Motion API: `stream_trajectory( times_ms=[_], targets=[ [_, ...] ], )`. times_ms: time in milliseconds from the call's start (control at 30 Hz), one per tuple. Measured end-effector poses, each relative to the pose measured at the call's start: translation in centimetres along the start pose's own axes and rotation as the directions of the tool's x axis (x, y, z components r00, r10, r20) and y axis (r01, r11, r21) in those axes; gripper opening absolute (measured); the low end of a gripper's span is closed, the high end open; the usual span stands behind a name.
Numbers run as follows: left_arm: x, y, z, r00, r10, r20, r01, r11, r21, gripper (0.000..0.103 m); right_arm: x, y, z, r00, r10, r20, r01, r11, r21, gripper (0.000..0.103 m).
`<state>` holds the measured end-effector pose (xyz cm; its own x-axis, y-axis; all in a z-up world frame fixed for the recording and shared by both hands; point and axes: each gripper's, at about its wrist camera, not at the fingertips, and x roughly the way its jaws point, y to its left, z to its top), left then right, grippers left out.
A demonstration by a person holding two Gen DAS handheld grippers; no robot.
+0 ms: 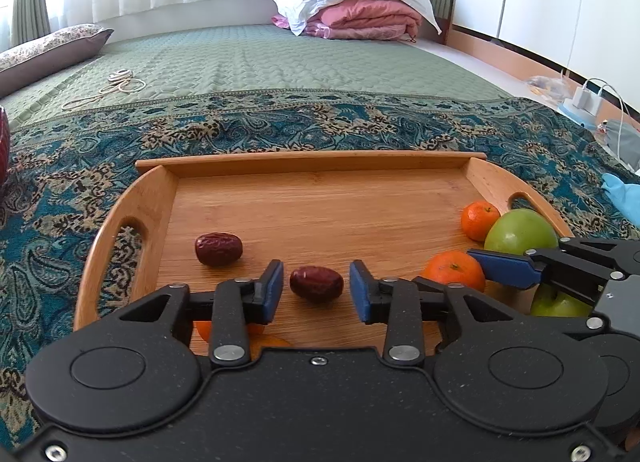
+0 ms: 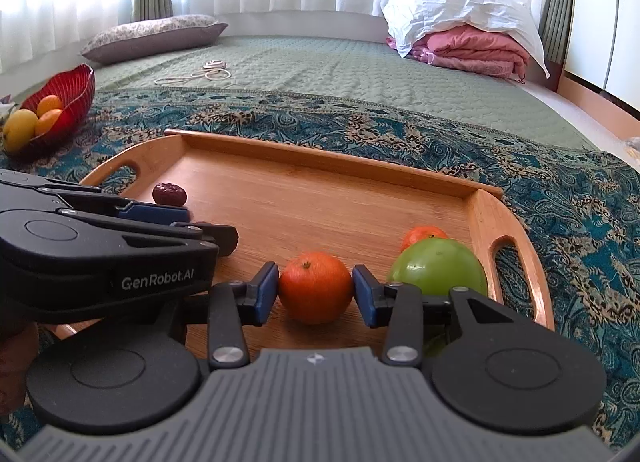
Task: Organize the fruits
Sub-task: 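Carry the date in the left tool while right tool carries the tangerine over the tray, then open left gripper releasing the date while right gripper releases the tangerine, then lift both open tools away from the tray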
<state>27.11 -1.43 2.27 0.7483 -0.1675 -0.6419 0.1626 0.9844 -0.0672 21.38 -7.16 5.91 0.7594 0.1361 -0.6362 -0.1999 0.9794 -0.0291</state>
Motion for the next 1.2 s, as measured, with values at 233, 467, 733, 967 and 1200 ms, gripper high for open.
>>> stream_trajectory(
  times_ms=[233, 467, 733, 967, 1200],
  targets=[
    [-1.3, 0.4, 0.3, 1.0, 0.006, 0.015, -0.006, 1.0, -0.018, 0.046, -1.1, -0.2, 0.1, 1.0, 0.002, 0.029, -0.002, 1.0, 0.023, 0.065],
    [-3.4, 0.7, 0.6, 0.999, 0.018, 0.051, -0.016, 1.0, -0.027, 0.059, -2.6, -0.1, 0.3, 0.998, -0.014, 0.067, 0.013, 1.0, 0.02, 0.071],
    [-5.6, 0.7, 0.5, 0.995, 0.037, 0.092, -0.036, 0.999, -0.015, 0.077, -4.1, 0.0, 0.4, 0.994, -0.04, 0.103, 0.038, 0.999, 0.016, 0.081],
    [-7.0, 1.2, 0.1, 0.993, 0.052, 0.11, -0.048, 0.998, -0.036, 0.091, -5.3, -0.6, 0.1, 0.992, -0.064, 0.113, 0.058, 0.997, 0.059, 0.088],
    [-8.6, 1.6, -0.6, 0.988, 0.077, 0.136, -0.072, 0.997, -0.037, 0.098, -6.3, -1.2, -0.6, 0.988, -0.096, 0.124, 0.087, 0.993, 0.074, 0.092]
  ],
)
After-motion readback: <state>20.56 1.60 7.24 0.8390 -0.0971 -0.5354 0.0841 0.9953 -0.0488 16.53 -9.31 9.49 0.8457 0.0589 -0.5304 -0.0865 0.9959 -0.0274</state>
